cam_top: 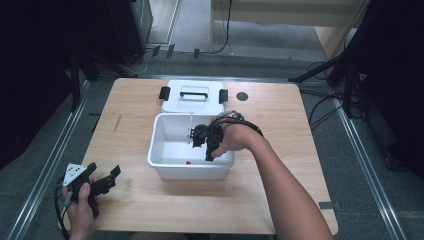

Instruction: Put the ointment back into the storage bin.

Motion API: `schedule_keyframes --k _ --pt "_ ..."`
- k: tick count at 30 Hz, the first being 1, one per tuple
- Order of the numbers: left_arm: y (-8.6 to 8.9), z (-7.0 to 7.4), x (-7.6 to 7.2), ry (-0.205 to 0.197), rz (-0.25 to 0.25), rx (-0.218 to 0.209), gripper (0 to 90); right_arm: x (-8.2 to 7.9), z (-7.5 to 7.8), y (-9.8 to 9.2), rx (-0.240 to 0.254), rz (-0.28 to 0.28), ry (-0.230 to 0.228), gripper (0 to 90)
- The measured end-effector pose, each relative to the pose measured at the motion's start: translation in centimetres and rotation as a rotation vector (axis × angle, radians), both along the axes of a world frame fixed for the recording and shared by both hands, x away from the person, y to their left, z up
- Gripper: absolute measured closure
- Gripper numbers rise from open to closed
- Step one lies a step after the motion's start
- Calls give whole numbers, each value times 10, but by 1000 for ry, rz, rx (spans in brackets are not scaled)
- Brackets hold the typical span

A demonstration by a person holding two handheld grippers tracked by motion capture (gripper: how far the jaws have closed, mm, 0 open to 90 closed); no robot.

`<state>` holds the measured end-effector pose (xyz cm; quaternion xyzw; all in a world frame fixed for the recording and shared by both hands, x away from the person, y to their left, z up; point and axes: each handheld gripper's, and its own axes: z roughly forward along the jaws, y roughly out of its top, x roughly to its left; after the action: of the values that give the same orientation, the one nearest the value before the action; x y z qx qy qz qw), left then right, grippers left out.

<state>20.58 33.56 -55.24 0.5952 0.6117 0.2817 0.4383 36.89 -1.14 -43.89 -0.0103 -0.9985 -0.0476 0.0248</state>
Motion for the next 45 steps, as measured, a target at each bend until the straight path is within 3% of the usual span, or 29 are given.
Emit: schedule_keyframes --k 7,19,33,38,45 --pt "0 0 0 -1 0 0 81 0 21 -10 60 -34 -6 771" --pt "0 0 0 0 0 1 81 -8 56 -30 108 -69 -30 770" --pt "0 0 0 0 0 2 81 -12 74 -71 147 -131 -63 759" --pt "0 0 0 0 0 2 81 -12 76 -83 157 -142 -68 756" --pt "0 0 0 -1 1 2 81 -13 74 -115 163 -198 -64 749"
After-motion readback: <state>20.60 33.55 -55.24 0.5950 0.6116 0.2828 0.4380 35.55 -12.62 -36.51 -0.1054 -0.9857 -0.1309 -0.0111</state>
